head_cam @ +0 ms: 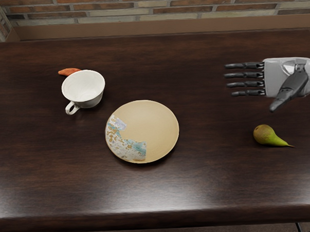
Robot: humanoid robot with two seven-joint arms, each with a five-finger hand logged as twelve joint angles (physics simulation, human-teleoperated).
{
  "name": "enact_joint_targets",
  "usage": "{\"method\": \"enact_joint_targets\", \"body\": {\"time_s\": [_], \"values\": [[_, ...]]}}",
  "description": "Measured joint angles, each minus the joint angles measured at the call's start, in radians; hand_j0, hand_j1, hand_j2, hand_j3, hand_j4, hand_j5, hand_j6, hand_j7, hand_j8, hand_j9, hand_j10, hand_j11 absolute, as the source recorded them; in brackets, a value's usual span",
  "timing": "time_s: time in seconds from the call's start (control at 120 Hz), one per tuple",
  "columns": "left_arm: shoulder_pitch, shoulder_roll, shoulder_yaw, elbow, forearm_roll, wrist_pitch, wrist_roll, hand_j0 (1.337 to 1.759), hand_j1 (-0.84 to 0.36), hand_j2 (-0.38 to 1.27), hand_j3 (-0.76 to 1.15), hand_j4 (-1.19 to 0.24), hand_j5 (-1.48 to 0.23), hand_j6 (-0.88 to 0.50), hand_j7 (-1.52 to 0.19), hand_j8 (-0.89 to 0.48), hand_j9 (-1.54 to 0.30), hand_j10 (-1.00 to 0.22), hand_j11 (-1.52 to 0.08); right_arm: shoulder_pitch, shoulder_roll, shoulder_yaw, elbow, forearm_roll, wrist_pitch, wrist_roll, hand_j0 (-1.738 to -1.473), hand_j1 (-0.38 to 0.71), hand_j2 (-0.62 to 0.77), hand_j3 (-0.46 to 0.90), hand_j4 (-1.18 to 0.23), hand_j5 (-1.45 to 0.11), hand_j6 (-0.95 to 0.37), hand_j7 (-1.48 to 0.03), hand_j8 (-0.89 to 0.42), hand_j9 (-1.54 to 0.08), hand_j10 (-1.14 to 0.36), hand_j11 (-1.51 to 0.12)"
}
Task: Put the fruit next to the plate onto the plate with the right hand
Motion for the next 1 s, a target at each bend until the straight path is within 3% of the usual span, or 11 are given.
{"method": "enact_joint_targets", "body": {"time_s": [0.317,0.742,1.0], "values": [[-0.002,0.0,-0.001,0.001,0.0,0.0,0.0,1.658,0.35,0.0,0.0,0.0,0.0,0.0,0.0,0.0,0.0,0.0,0.0,0.001,-0.016,0.0,-0.003,-0.019,0.0,0.0,-1.658,-0.34,0.0,0.0,-0.01,-0.01,-0.01,-0.01,-0.01,-0.01,-0.01,-0.01],[-0.033,0.0,-0.001,0.0,-0.002,0.0,0.0,1.658,0.35,0.0,0.0,0.0,0.0,0.0,0.0,0.0,0.0,0.0,0.0,0.012,-0.04,0.001,0.02,-0.287,0.0,0.0,-1.658,-0.21,-0.02,0.0,-0.11,-0.15,-0.11,-0.15,-0.11,-0.15,-0.11,-0.15],[-0.034,0.0,-0.001,0.002,0.0,0.0,0.0,1.658,0.35,0.0,0.0,0.0,0.0,0.0,0.0,0.0,0.0,0.0,0.0,0.013,-0.031,-0.009,0.117,-0.492,0.0,0.0,-1.658,-0.1,-0.04,0.0,-0.21,-0.27,-0.21,-0.27,-0.21,-0.27,-0.21,-0.27]]}}
